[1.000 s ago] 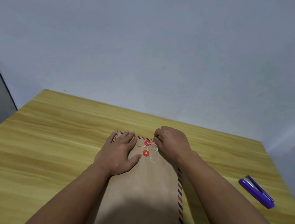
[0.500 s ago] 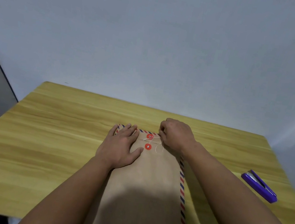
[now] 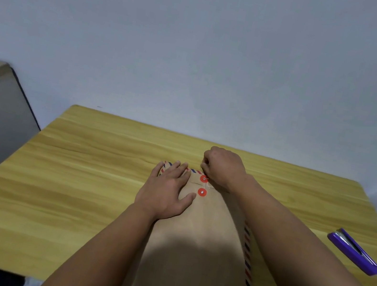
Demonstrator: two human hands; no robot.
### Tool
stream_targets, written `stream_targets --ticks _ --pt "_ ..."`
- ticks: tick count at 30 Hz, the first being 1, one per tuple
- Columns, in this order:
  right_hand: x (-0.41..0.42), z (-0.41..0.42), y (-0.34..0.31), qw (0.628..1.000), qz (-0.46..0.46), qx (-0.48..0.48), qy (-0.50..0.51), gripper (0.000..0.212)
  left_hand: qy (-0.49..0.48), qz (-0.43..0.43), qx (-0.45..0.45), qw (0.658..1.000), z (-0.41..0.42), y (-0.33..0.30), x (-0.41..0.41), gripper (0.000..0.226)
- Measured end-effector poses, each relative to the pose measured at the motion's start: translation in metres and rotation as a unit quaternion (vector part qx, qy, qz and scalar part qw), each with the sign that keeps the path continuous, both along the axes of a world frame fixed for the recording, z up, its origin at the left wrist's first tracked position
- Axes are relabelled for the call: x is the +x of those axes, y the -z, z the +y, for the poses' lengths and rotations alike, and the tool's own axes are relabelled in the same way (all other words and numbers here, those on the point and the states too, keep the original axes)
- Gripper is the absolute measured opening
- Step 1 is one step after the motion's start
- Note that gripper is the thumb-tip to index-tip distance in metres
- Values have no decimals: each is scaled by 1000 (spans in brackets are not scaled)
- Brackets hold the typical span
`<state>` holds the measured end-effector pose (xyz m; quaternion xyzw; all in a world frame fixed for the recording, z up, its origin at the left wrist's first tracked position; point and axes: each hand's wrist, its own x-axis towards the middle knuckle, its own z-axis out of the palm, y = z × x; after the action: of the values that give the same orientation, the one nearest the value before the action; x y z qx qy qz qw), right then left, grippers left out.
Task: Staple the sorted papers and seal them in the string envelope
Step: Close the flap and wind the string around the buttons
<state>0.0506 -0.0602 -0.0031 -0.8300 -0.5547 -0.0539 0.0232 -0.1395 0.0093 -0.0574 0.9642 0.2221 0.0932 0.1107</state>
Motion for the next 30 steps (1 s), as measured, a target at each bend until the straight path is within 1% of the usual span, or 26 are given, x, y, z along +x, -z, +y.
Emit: stream_targets --ticks 4,8,12,14,16,19,23,27,30 --pt "-16 8 1 1000 23 12 -10 22 4 -2 0 1000 -1 1 0 77" --pt "-35 -1 -1 993 110 41 -30 21 13 -7 8 1000 0 4 0 67" --pt "-47 -28 -6 986 159 34 -43 23 14 -1 5 1000 1 5 0 70" --pt "-50 -43 -7 988 146 8 -56 20 12 7 8 1000 1 4 0 70" --pt "-53 -60 -6 991 111 -16 -76 20 9 12 10 1000 0 3 0 69" --pt "-56 -86 -4 993 69 -26 -95 21 6 16 6 1000 0 2 0 72" --pt "-56 -113 -1 995 39 -18 -85 24 5 17 8 1000 -1 3 -1 77" --pt "-51 -127 2 997 28 -19 -64 26 -2 17 6 1000 -3 1 -1 71" --pt "-51 -135 1 998 8 -20 -67 28 -2 22 5 1000 -4 0 -1 73"
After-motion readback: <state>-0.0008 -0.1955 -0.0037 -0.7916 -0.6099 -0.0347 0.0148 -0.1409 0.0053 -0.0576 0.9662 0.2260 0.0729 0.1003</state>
